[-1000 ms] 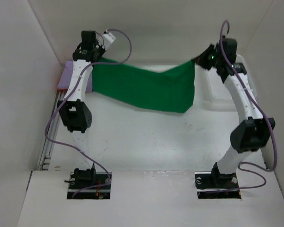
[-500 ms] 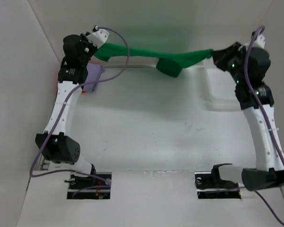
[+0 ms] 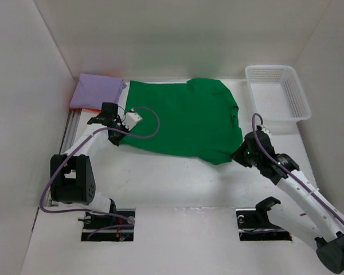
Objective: Fold and stack the t-shirts
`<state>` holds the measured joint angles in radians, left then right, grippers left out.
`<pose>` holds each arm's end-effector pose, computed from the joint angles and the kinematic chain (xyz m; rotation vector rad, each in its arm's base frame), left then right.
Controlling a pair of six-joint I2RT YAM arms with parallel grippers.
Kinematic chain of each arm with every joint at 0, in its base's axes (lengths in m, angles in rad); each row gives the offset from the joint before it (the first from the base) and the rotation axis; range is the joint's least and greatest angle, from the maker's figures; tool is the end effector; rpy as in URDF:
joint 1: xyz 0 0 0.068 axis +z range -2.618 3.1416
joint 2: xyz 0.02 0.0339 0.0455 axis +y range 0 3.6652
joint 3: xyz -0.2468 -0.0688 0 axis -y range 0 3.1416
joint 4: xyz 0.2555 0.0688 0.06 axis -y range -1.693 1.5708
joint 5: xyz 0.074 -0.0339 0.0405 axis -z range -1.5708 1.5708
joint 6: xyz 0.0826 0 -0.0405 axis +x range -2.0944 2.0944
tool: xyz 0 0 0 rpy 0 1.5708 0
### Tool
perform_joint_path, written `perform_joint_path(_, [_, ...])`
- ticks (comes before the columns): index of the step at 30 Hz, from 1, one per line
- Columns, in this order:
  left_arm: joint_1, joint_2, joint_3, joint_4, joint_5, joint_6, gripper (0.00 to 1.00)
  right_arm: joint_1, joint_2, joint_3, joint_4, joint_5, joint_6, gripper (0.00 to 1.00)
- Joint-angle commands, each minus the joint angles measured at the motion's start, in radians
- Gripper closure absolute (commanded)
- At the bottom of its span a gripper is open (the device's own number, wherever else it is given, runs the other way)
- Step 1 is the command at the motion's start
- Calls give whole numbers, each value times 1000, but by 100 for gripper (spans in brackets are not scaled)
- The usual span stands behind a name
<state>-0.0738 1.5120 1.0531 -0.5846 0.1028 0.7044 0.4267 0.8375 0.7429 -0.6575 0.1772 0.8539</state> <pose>0.3382 -0.0335 0.1655 1.0228 2.3992 0.0907 0.2138 0.0812 0.2264 0.5863 2.2759 0.4414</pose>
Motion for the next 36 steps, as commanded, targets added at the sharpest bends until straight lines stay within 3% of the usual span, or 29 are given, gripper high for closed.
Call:
perform_joint_path(1, [3, -119, -59, -69, 47, -66, 93, 97, -31, -23, -59, 31, 137, 100])
perform_joint_path(6, [-11, -153, -113, -139, 49, -71, 92, 132, -5, -25, -70, 28, 139, 100])
perform_joint_path(12, [-8, -145, -84, -118, 49, -89, 90, 16, 66, 13, 53, 2, -11, 100])
perform_joint_path(23, [35, 98, 119, -58, 17, -82, 89, -214, 486, 192, 393, -240, -324, 100])
perform_joint_path(36, [32, 223, 206, 32, -83, -57, 89, -283, 730, 352, 443, -268, -398, 100])
